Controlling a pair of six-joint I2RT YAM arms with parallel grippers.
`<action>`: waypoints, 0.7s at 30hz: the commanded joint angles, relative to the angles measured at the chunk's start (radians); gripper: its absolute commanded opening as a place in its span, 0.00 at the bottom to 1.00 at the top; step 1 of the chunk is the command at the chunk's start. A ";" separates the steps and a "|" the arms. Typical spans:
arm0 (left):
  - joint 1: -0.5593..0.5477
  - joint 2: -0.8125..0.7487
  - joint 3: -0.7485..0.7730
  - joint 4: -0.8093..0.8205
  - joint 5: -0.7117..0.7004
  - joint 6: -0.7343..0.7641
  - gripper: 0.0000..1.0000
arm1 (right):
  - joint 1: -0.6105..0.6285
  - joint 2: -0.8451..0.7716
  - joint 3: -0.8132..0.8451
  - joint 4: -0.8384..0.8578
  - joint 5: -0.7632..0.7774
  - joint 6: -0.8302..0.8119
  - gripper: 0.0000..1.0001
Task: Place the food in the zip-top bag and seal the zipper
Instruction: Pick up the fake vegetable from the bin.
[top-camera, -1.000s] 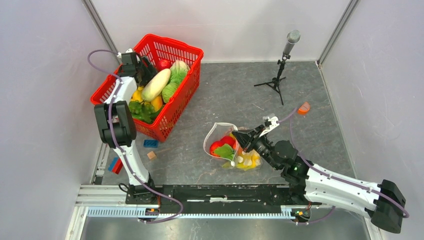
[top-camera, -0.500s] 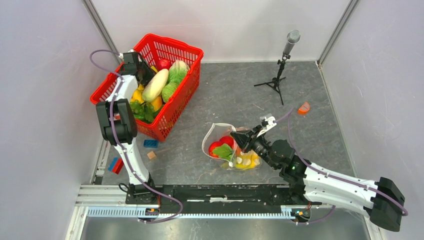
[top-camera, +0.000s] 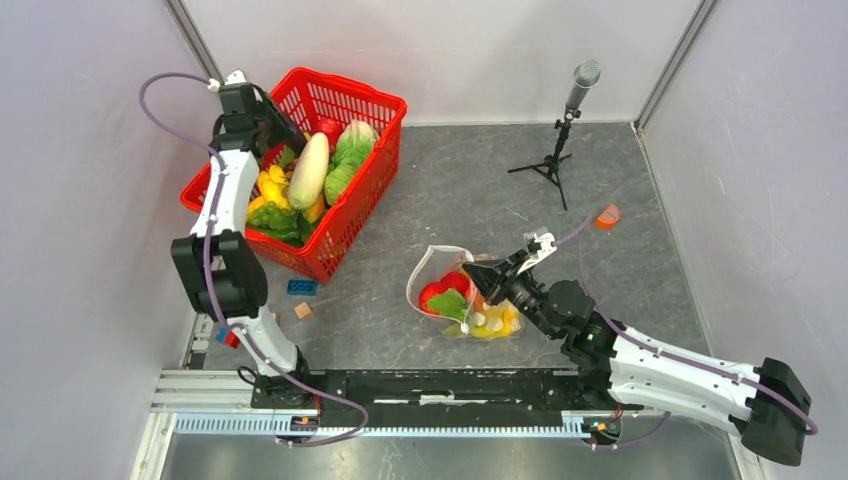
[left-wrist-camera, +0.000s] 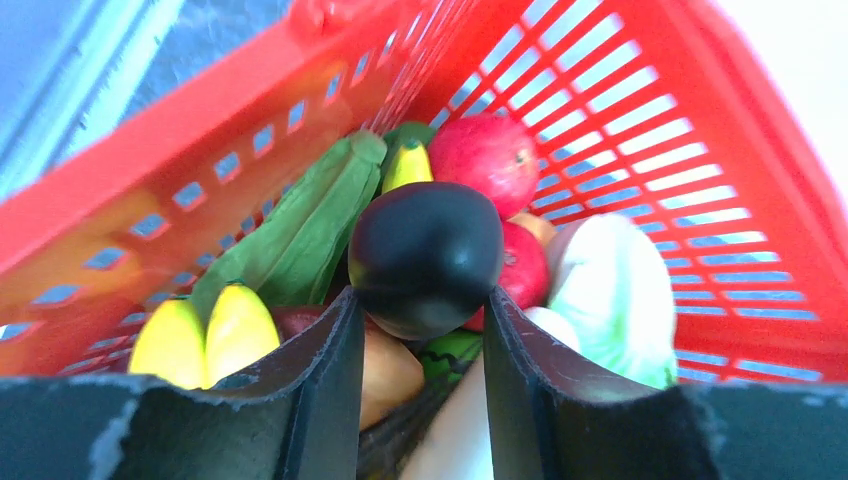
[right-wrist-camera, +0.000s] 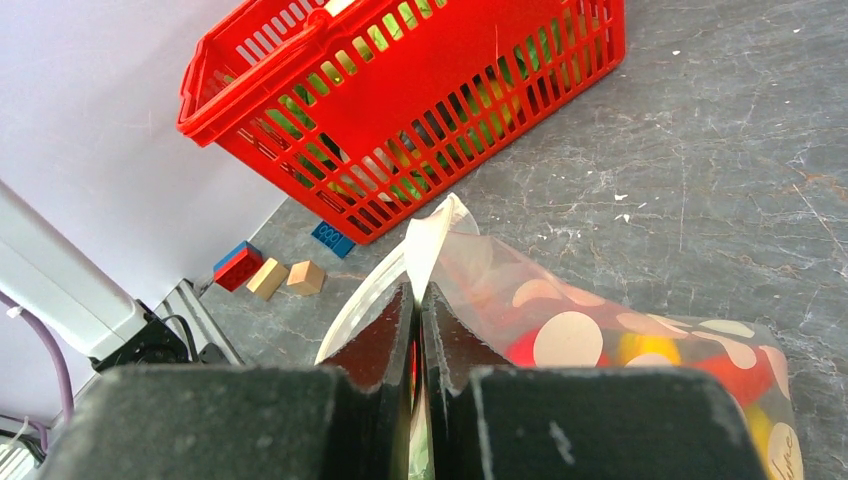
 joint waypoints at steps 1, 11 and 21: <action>0.005 -0.140 -0.008 -0.009 -0.056 0.071 0.02 | -0.002 -0.024 0.021 0.021 0.003 -0.002 0.10; 0.005 -0.366 -0.094 0.016 -0.089 0.096 0.02 | -0.002 -0.049 0.011 0.019 0.005 -0.001 0.10; 0.006 -0.635 -0.185 -0.004 0.135 0.077 0.02 | -0.002 -0.053 0.007 0.035 0.005 0.000 0.09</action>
